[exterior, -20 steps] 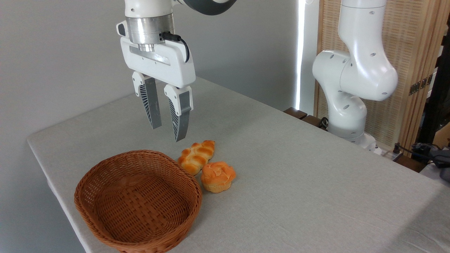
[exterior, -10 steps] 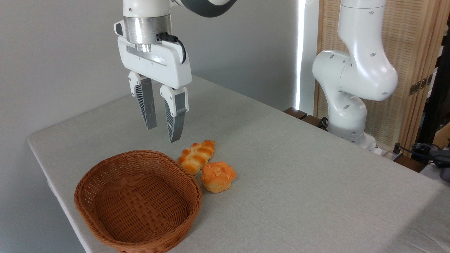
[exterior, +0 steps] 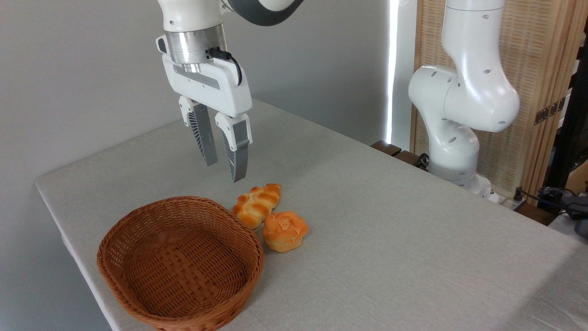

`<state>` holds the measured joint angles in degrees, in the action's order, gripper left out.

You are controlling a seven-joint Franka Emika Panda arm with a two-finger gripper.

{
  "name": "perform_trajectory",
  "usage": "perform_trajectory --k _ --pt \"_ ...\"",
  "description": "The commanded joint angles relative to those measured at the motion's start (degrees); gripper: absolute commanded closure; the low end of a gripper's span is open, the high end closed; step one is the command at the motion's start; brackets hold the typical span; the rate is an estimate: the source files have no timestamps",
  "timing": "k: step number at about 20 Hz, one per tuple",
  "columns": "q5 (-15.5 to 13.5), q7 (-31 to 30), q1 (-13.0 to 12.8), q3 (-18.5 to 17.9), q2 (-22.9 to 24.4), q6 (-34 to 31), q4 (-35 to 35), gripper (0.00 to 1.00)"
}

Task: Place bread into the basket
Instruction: 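Lower the open gripper onto the round orange bun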

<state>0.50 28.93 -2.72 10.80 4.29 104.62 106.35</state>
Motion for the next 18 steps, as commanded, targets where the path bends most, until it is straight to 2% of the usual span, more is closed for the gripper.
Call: perform_trajectory --k 1,3,5,9,14,16,18 --pt "-0.06 8.83 0.0 -1.4 4.92 1.46 8.85 0.0" --pt "-0.15 12.02 0.09 -3.06 7.21 2.96 12.9 0.0" --pt "-0.06 12.9 0.18 -4.21 7.49 3.05 13.97 0.0" --pt "0.03 19.75 0.26 -8.25 7.49 4.53 16.95 0.0" --pt "-0.23 19.94 0.18 -8.26 6.78 13.05 22.14 0.0" --pt "-1.28 19.67 0.0 -8.17 6.78 14.91 22.85 0.0" --pt "-3.65 19.67 -0.17 -8.17 6.61 15.0 22.85 0.0"
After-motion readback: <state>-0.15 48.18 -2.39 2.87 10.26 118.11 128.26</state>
